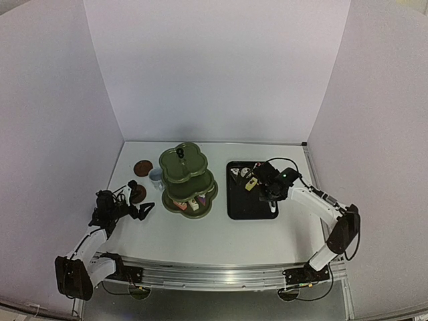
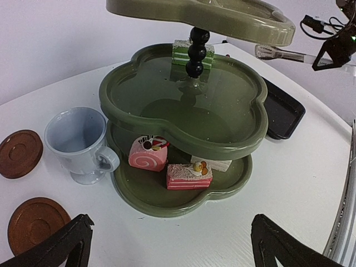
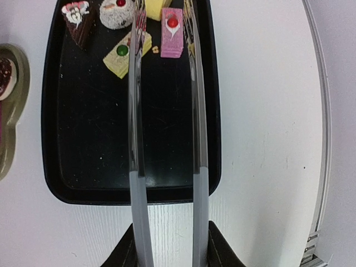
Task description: Serve the afternoon tea
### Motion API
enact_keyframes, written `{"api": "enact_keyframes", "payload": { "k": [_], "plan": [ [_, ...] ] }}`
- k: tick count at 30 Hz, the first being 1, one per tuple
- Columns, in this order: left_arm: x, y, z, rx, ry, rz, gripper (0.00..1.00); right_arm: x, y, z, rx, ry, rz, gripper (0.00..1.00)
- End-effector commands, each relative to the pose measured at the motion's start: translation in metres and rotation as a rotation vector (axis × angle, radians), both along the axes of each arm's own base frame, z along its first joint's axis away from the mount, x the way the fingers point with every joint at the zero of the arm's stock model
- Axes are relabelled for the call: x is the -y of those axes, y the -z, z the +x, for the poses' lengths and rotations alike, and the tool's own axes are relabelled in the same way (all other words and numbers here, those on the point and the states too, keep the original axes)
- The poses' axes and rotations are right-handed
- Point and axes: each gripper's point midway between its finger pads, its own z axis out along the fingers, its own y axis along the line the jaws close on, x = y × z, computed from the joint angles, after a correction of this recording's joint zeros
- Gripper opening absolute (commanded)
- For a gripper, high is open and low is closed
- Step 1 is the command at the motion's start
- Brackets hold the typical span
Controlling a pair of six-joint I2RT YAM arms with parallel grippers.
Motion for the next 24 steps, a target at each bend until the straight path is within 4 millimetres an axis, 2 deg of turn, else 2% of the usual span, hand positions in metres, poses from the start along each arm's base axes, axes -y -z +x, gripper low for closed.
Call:
{"api": "enact_keyframes", "payload": {
  "k": [1, 11, 24],
  "plan": [
    [0.000, -0.013, 0.003, 0.045, 0.003, 0.008, 1.00, -0.001, 0.029, 0.000, -0.056, 0.016, 0.028, 0.33],
    [0.000, -0.012, 0.002, 0.046, 0.002, 0.012, 1.00, 0.002, 0.058, -0.002, -0.124, 0.026, 0.064, 0.35],
    [-0.001, -0.013, 0.003, 0.050, -0.004, 0.019, 1.00, 0.002, 0.079, 0.016, -0.174, 0.056, 0.074, 0.35]
  ]
}}
